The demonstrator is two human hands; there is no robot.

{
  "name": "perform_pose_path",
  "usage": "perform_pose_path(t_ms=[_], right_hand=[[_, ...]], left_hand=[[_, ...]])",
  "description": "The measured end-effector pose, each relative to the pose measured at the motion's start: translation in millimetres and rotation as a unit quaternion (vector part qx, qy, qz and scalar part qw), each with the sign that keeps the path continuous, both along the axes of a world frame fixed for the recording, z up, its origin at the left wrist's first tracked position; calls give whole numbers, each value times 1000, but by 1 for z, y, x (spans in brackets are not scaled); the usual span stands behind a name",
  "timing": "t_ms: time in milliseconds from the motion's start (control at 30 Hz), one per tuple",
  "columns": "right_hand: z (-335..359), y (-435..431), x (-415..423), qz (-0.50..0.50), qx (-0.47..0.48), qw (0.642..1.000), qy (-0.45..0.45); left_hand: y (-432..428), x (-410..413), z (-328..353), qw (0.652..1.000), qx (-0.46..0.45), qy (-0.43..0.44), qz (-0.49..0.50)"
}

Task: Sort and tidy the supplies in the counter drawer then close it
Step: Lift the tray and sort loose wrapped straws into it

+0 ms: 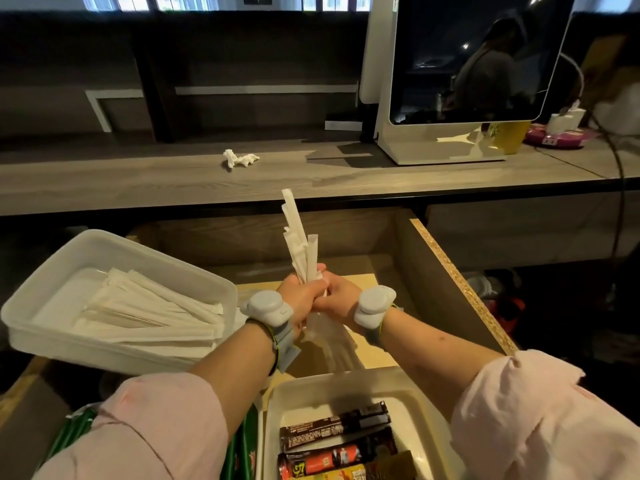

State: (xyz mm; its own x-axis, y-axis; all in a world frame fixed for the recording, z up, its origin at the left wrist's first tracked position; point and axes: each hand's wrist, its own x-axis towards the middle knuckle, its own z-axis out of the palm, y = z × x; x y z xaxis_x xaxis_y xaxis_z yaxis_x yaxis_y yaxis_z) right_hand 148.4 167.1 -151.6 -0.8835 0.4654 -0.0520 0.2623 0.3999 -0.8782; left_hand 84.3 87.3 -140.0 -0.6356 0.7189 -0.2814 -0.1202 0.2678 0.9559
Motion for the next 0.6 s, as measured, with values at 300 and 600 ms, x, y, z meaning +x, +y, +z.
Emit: perform_pose_path(t_ms=[300,600], right_hand=[[3,17,25,37,-337,935,-105],[5,22,17,-68,-420,891,-156]], left_hand=[[-2,9,-23,991,36,-132,14],[3,23,-35,998,-42,-25,28]])
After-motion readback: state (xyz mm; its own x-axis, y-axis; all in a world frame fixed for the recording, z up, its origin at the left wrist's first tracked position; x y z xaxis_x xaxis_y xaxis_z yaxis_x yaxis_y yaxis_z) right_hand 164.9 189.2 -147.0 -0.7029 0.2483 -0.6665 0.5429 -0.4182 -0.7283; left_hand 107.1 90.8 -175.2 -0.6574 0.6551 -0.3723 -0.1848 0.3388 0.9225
